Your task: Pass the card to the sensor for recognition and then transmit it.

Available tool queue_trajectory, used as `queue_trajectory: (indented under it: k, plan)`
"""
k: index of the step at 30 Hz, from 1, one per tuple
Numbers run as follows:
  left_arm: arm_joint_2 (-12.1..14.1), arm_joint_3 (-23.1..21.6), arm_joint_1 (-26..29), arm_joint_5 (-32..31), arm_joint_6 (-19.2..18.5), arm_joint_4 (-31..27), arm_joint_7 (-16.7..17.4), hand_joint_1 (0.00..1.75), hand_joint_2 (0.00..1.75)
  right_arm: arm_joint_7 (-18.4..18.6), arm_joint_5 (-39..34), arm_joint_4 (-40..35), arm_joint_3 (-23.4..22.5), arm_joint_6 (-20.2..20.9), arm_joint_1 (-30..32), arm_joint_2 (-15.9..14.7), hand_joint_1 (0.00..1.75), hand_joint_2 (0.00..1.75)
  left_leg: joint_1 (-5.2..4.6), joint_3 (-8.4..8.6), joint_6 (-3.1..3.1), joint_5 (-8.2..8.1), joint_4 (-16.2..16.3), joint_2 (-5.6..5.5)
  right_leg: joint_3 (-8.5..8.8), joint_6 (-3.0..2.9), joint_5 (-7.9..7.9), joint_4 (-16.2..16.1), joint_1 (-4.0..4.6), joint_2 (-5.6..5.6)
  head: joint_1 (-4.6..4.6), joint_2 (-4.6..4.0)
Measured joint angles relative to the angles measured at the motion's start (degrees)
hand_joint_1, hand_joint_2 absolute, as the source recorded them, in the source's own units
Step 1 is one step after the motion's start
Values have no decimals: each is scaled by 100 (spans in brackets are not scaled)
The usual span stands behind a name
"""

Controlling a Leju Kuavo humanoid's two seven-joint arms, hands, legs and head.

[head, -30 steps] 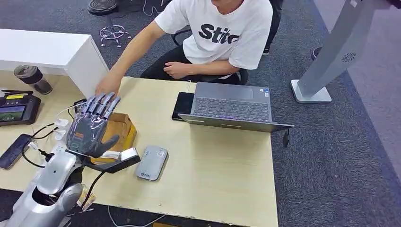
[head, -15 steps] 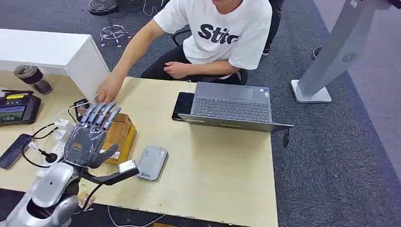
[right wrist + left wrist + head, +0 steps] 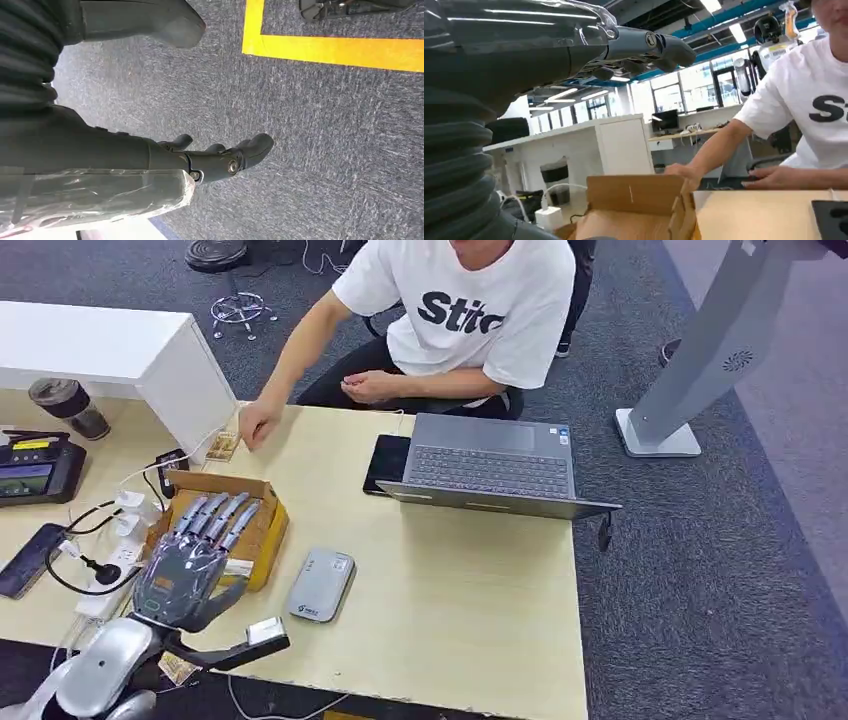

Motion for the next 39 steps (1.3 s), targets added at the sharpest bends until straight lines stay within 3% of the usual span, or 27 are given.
queue_trajectory:
  k: [17, 27, 39]
  plan:
    - [311, 581, 1019, 413, -249, -725, 127, 0, 175, 4, -22, -37, -136, 0, 1, 9, 0, 175, 0, 1, 0, 0, -1, -3, 2, 0, 0, 0, 0, -2, 0, 0]
    - [529, 1138, 1709, 815, -568, -1113, 717, 0, 175, 2, -22, -70, -223, 0, 3, 28, 0, 175, 1, 1, 0, 0, -3, -2, 1, -1, -1, 0, 1, -3, -4, 0]
    - [518, 1591, 1932, 1126, -772, -1152, 815, 0, 175, 140, -17, -74, -275, -2, -102, 188, 0, 175, 3, 1, -1, 1, -4, -10, 7, -1, -1, 1, 1, -10, 0, 0]
